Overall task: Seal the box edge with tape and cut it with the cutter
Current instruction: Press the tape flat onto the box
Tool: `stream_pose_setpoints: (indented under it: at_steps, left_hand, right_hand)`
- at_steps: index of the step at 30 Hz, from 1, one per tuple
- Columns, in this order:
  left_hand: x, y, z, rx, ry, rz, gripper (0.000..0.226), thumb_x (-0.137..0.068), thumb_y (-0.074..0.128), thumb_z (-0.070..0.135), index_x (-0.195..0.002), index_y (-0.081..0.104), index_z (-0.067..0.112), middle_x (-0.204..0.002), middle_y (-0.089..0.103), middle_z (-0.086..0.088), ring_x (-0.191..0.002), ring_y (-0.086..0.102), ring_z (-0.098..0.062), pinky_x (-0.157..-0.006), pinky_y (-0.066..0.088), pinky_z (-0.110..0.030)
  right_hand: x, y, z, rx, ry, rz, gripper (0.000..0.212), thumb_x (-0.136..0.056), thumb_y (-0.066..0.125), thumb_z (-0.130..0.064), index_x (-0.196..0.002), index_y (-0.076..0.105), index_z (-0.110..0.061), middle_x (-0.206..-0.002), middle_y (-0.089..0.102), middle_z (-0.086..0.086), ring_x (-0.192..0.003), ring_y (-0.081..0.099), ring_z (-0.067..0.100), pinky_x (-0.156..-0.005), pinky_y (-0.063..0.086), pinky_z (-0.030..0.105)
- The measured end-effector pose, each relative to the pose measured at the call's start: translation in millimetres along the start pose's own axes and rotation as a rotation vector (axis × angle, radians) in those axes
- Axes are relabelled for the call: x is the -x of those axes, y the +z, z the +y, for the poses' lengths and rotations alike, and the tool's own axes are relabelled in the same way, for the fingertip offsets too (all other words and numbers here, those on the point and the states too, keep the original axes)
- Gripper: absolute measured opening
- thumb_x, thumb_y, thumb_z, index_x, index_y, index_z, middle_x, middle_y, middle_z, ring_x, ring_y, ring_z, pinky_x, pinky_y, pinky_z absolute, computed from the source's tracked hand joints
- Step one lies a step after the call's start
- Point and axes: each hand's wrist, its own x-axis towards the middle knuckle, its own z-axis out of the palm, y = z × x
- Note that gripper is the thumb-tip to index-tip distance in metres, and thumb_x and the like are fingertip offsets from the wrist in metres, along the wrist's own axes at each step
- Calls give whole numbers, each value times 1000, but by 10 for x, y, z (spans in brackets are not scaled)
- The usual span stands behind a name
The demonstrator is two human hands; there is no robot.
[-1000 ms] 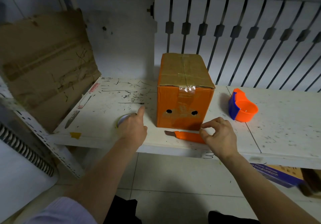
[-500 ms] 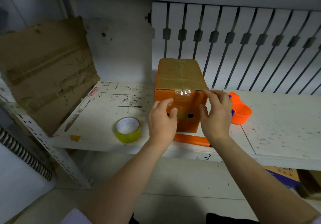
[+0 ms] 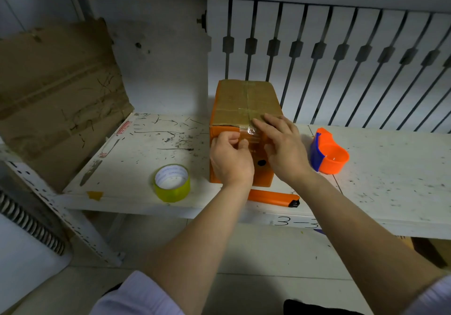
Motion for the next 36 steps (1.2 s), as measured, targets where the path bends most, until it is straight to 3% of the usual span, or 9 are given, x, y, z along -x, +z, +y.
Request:
stream_pose_setpoints:
  at_steps: [5,9,13,17,21,25,27,32,36]
  left_hand:
    - [-31,8,41,-23,-48,-14,14,-81,66,18,-74,58,26,-89,68,0,-85,63,-20,-76,53,-36]
    - [-94,-1,71,-93,-67,-42,26,-85,60,19,-62,52,29,-85,66,2,-83,62,-21,-78,54,-40]
    - [-110,18,79,-137,-67,-88,17,-90,50,17,-75,55,22,-85,63,0,-84,62,-24,-79,53,-41]
    - [-65,29,29,-13,-93,-158,7,-89,48,11,-85,48,17,-86,61,-4,-80,59,-21,-74,50,-34]
    - [32,23,-1,92,-67,-154,37,-75,65,-4,-90,40,20,-76,49,5,-68,53,-10,-60,40,-15]
    - [16,57,35,146,-160,-144,41,-74,60,-7,-91,34,20,-91,52,-4,-79,55,-15,-61,41,-18]
    - [27,37,32,190,-193,-177,38,-75,55,-10,-89,35,19,-84,48,0,-75,52,-13,-59,38,-17]
    - [-19,-78,-37,253,-279,-225,41,-73,62,-6,-79,34,23,-80,50,2,-72,52,-11,-64,40,-23]
    - [-71,-111,-66,205,-342,-228,39,-70,70,3,-78,36,20,-79,50,0,-70,51,-15,-60,38,-27]
  right_hand:
    - [5,-6,-6,3,8,-15,62,-87,47,3,-139,42,-31,-152,33,-4,-144,16,25,-116,22,38]
    - [-4,-23,12,11,4,-37,67,-85,50,6,-139,41,-32,-153,33,-4,-144,16,25,-116,22,39]
    - [3,-2,9,9,4,-40,72,-81,56,7,-139,42,-32,-152,33,-3,-143,17,26,-115,24,40]
    - [3,6,17,11,-6,-45,71,-81,58,5,-139,41,-32,-152,34,-4,-143,17,26,-115,23,39]
    - [11,7,5,-6,-8,-22,64,-86,49,4,-139,42,-31,-152,34,-4,-144,16,25,-116,22,39]
    - [20,-4,26,51,10,-57,69,-85,55,1,-140,38,-35,-154,30,-7,-145,14,22,-115,23,39]
    - [15,-9,16,25,7,-31,62,-88,50,-1,-139,41,-34,-153,33,-6,-145,16,22,-115,23,39]
    - [-74,-17,-61,-59,74,49,35,-93,44,-26,-125,58,-30,-137,51,-3,-131,34,24,-106,33,43]
    - [-261,-3,-127,-28,166,108,31,-88,51,-47,-101,67,-24,-114,58,2,-115,44,26,-93,39,44]
